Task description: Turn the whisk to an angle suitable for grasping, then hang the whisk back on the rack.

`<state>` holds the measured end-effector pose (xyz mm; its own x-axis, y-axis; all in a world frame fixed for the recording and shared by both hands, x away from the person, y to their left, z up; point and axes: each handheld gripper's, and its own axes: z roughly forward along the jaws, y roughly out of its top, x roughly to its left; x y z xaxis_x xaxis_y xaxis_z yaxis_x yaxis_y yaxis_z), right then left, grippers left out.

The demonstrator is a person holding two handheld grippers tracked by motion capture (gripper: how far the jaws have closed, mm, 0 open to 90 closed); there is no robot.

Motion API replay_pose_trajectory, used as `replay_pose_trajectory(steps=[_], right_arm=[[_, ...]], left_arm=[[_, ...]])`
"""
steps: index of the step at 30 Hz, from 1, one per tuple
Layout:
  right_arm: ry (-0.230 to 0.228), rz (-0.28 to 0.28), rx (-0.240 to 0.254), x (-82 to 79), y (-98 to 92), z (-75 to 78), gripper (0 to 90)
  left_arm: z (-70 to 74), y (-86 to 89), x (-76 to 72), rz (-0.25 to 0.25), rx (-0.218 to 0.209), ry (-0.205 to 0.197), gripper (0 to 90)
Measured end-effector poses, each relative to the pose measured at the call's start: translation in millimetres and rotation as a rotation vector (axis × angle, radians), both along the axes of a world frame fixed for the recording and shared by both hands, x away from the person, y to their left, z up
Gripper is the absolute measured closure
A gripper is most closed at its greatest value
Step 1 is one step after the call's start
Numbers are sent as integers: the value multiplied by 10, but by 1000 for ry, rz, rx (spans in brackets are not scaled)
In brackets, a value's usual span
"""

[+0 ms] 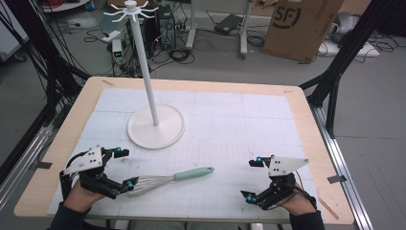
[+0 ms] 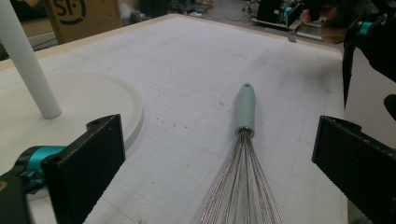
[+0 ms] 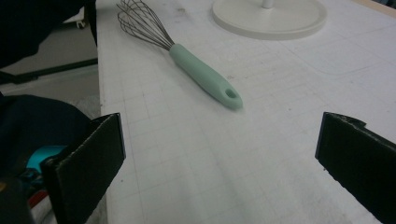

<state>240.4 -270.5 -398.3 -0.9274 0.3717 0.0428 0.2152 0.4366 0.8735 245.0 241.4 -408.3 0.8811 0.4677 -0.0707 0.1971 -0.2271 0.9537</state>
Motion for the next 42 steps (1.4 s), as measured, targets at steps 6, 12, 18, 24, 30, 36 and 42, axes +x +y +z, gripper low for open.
replay_pose_trajectory(steps=[6, 12, 18, 24, 30, 36, 42], right_arm=[[-31, -20, 28, -16, 18, -29, 5], [-64, -61, 63, -17, -30, 17, 5], [-69, -82, 64, 12, -36, -3, 5], [-68, -96, 60, 37, -46, -14, 5], [-66, -90, 51, 45, -30, -38, 4], [-54, -85, 45, 45, -41, -44, 5], [-48, -79, 37, 63, -72, -49, 4]], left_arm=[[-23, 22, 30, 0, 12, 9, 32], [-12, 28, 16, 11, 14, 16, 31], [-5, 35, 2, 16, 11, 12, 31], [6, 70, -3, 15, -7, 13, 31], [19, 93, 16, 16, -23, 20, 31], [17, 70, 18, 3, -6, 28, 32], [99, 29, 9, -37, 60, 22, 31]])
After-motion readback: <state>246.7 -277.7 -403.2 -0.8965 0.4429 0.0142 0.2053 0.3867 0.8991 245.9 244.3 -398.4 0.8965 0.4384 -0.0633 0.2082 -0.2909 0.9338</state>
